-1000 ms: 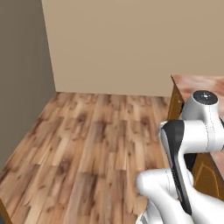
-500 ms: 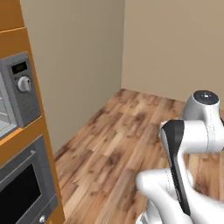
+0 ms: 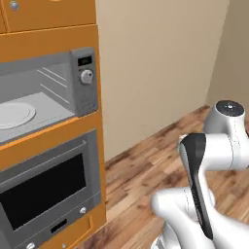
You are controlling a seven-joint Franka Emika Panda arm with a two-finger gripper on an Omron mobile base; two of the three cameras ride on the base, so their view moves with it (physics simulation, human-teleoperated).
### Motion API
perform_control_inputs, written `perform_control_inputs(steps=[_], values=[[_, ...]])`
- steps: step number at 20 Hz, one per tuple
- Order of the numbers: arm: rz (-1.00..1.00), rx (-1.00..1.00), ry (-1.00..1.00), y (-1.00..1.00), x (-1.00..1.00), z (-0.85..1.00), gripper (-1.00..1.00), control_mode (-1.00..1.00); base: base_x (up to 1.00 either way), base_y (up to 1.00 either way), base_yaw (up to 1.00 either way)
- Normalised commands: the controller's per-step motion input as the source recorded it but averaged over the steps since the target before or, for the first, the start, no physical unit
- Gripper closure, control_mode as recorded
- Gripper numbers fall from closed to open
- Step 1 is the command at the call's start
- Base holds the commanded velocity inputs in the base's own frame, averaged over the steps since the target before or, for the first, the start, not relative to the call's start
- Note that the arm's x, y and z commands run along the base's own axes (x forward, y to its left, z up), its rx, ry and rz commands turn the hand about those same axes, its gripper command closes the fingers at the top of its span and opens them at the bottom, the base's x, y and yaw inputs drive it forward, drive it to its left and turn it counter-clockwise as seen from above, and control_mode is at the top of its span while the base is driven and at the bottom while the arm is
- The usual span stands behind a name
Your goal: Place the sponge inside the microwave to prepare for sanitizing.
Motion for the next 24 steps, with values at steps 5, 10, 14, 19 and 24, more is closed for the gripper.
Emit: perform_control_inputs(steps=[5, 10, 14, 19, 24], values=[[0.00, 0.00, 0.00, 0.00, 0.00, 0.00, 1.00, 1.00, 0.38, 0.00, 0.65], [0.00, 0.00, 0.00, 0.00, 0.00, 0.00, 1.00, 1.00, 0.19, -0.03, 0.61], [0.00, 0.00, 0.00, 0.00, 0.00, 0.00, 1.00, 1.00, 0.04, -0.13, 0.59], [0.00, 0.00, 0.00, 0.00, 0.00, 0.00, 1.00, 1.00, 0.00, -0.09, 0.58], [0.00, 0.00, 0.00, 0.00, 0.00, 0.00, 1.00, 1.00, 0.17, -0.33, 0.59]])
